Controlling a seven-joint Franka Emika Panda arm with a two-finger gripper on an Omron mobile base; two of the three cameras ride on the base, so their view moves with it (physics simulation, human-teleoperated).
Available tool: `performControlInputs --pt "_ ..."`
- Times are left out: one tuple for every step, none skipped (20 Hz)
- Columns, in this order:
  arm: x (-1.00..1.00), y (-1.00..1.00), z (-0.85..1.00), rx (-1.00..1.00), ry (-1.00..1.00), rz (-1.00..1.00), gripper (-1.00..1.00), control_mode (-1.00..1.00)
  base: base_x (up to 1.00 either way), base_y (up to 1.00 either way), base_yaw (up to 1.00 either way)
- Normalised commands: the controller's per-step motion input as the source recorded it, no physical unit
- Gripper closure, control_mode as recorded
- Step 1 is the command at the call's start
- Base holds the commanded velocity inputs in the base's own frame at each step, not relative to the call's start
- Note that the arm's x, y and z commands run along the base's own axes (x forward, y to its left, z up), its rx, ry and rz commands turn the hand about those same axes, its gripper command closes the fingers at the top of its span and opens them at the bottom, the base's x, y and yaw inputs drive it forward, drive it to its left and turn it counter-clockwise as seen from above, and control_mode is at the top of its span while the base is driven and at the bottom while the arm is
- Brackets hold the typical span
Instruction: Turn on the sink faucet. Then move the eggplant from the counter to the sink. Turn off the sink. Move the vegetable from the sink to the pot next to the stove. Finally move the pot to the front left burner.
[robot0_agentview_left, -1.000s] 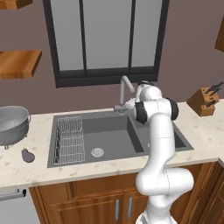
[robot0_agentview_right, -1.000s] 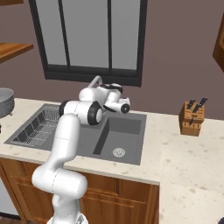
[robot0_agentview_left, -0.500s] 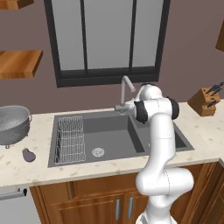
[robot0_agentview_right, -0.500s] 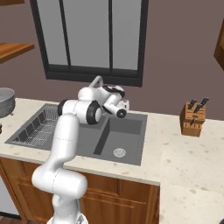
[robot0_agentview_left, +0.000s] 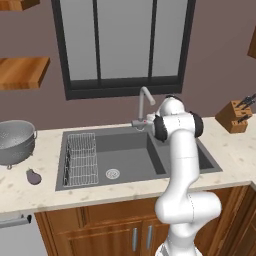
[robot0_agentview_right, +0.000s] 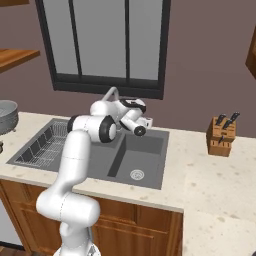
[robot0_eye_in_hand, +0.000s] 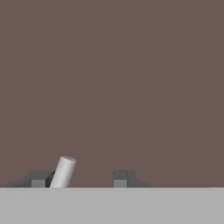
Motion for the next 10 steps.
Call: performControlInputs --pt "0.00 -0.73 -0.29 0.08 0.05 -0.11 1.00 -1.00 0.00 0.00 0.00" --pt "0.00 -0.61 -0.23 0.06 0.02 -0.09 1.00 -1.00 0.00 0.00 0.00" --pt "0.00 -0.50 -0.17 0.05 0.01 -0.07 1.00 -1.00 0.00 0.00 0.00" --pt "0.00 -0.33 -0.07 0.01 0.00 -0.04 1.00 -1.00 0.00 0.00 0.00" --pt "-0.15 -0.12 -0.01 0.00 0.00 -0.04 1.00 -1.00 0.00 0.00 0.00" --pt "-0.02 0.00 -0.04 -0.03 0.00 0.00 1.00 -1.00 0.00 0.00 0.00" --pt "0.00 0.00 -0.02 -0.01 0.00 0.00 1.00 -1.00 0.00 0.00 0.00" --pt "0.00 0.00 -0.02 0.00 0.00 0.00 1.00 -1.00 0.00 0.00 0.00" --pt "-0.01 0.00 -0.03 0.00 0.00 0.00 1.00 -1.00 0.00 0.00 0.00" --pt "0.00 0.00 -0.06 0.00 0.04 0.00 1.00 -1.00 0.00 0.00 0.00"
